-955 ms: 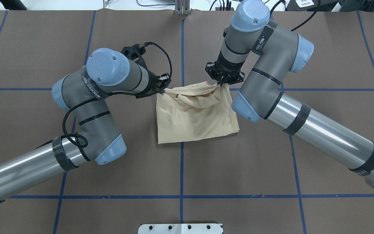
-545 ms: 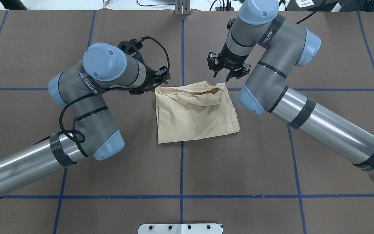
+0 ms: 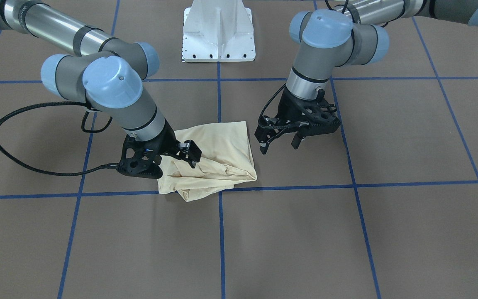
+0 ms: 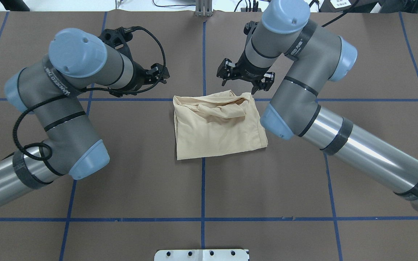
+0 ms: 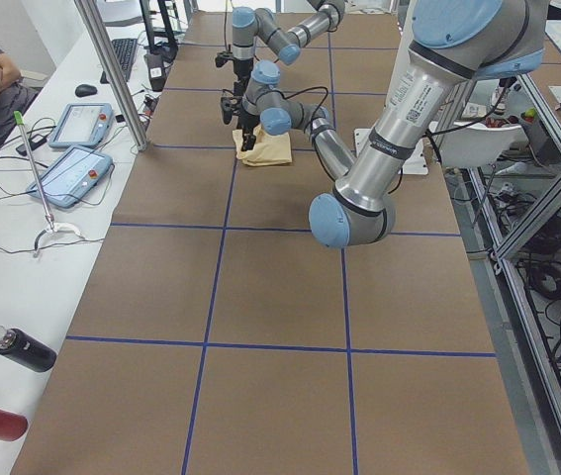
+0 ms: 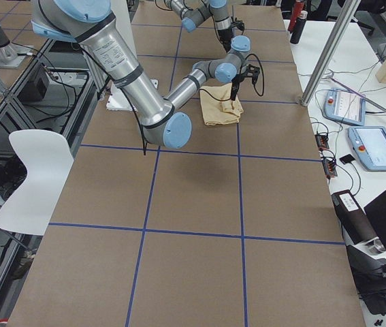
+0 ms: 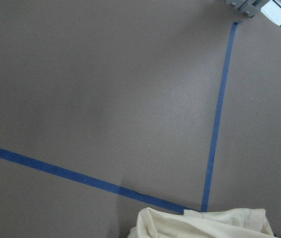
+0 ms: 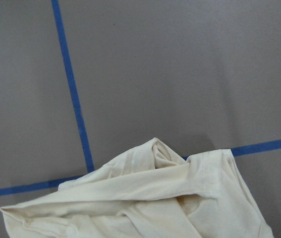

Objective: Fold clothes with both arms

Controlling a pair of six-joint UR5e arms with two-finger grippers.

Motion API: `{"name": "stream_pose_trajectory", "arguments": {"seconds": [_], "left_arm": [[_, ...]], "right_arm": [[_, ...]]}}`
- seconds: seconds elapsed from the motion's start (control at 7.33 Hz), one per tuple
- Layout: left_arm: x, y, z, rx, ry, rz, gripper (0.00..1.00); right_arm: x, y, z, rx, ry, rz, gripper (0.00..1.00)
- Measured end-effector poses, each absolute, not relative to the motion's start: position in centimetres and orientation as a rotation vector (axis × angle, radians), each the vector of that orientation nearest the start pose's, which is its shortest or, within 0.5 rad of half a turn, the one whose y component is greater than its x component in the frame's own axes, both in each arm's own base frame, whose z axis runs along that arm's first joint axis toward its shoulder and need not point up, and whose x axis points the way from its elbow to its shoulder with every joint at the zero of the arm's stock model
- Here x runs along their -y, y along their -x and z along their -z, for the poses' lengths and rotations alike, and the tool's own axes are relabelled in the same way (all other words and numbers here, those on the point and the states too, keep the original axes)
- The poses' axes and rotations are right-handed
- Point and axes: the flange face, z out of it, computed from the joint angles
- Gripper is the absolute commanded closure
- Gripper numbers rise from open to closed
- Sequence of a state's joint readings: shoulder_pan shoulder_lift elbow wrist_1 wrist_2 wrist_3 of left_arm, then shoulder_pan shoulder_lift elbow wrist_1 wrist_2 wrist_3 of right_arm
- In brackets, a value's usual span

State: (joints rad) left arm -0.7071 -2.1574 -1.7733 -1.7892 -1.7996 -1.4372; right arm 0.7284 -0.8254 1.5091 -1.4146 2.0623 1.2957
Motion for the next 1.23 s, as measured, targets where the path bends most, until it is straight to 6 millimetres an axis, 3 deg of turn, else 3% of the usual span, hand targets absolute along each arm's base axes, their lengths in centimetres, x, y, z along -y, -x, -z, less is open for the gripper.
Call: {"name": "stream_pose_trajectory", "arguments": {"seconds": [0.27, 0.55, 0.82, 1.23], "left_arm": [[50.3, -39.3, -20.8, -0.969, -0.247, 0.384, 0.0], [50.4, -38.7, -21.4, -0.951, -0.25, 0.382, 0.0], [50.4, -38.6, -21.5, -0.947, -0.249, 0.384, 0.0], [50.5, -38.5, -21.5, -0.948, -0.248, 0.387, 0.0]], "right_arm": [[49.5, 53.8, -20.6, 0.85, -0.07, -0.171, 0.01], [47.4, 57.5, -21.7, 0.768, -0.139, -0.109, 0.06], [47.8, 59.1, -22.2, 0.73, -0.17, -0.074, 0.06], [50.4, 61.4, -22.3, 0.695, -0.214, -0.079, 0.05]]}}
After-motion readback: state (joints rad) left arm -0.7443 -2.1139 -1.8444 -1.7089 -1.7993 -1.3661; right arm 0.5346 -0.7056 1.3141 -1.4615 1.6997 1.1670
